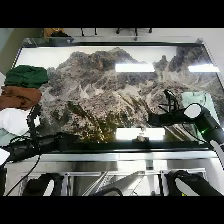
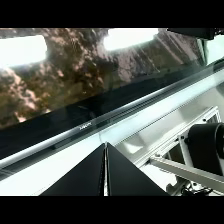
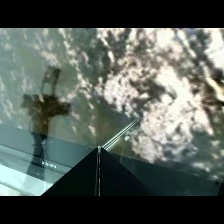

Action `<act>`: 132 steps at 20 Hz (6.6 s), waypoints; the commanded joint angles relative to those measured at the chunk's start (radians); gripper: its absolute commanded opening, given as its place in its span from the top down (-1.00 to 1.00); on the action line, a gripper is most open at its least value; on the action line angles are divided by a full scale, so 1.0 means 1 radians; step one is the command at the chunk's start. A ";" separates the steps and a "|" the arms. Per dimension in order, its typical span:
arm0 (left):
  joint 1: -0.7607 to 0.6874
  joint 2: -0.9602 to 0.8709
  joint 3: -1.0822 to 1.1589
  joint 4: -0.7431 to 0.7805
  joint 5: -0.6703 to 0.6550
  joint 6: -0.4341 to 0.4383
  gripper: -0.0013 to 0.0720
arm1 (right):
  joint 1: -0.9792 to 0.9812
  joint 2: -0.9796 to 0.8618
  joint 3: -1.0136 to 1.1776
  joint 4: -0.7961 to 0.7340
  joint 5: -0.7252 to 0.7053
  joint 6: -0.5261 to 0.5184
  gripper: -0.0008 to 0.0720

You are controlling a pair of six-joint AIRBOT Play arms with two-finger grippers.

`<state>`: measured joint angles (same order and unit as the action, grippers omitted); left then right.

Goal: Fold the shirts.

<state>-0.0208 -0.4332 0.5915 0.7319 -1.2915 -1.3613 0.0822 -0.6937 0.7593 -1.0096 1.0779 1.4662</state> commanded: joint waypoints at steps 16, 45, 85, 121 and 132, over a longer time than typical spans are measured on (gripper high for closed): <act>0.001 -0.971 0.974 1.209 0.308 -0.061 -0.93 | 0.001 0.001 0.000 0.000 0.000 0.001 0.91; 0.129 -1.728 1.507 1.315 0.586 -0.062 0.92 | 0.001 0.001 -0.001 0.000 0.000 0.001 0.91; -0.409 -1.072 0.120 -0.367 0.476 0.344 -0.50 | 0.002 -0.075 -0.001 0.079 -0.022 0.000 0.91; -0.320 -1.115 0.201 -0.278 0.382 0.357 0.93 | 0.001 -0.124 0.001 0.117 -0.240 -0.121 -0.30; 0.108 -0.906 0.297 0.368 0.072 0.195 0.93 | 0.002 -0.573 0.382 0.385 -0.180 -0.333 -0.65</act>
<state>-0.0395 -1.3659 0.8730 0.9699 -1.1610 -1.1637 0.0830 -1.1576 1.0664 -0.7780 0.8581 1.2373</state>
